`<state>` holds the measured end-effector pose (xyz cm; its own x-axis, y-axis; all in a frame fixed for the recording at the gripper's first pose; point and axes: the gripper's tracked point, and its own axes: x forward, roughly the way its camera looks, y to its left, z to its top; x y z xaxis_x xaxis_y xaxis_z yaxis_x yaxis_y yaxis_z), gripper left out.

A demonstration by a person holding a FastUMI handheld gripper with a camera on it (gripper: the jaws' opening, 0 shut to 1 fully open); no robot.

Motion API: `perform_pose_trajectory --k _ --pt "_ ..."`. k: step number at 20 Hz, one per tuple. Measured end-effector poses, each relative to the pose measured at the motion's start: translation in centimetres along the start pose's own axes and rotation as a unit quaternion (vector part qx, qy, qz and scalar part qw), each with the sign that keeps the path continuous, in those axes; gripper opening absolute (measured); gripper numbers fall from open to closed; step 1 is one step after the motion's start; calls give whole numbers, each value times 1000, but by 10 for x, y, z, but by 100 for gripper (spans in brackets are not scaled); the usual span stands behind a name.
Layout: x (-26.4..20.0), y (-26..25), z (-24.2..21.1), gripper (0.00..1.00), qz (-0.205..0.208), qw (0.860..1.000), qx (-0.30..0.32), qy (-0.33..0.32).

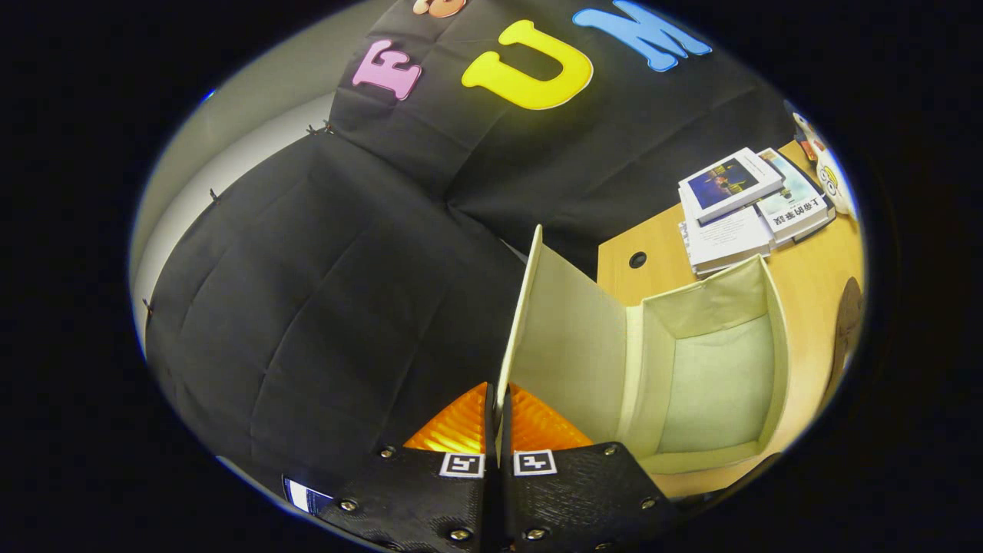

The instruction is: Open the storage box then place both shoes into the box .Put the left shoe in first, then the right shoe, with the right side of both shoes facing outward in a uniform manner.

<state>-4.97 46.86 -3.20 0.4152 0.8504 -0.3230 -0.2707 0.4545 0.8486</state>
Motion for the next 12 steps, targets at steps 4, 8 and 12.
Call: perform_pose_trajectory --k 4,8,12 --pt "21 2 -19 5 1 999 -22 25" --pt "29 -11 -25 37 -10 999 -42 25" --pt "14 -24 -14 63 -23 998 -58 13"
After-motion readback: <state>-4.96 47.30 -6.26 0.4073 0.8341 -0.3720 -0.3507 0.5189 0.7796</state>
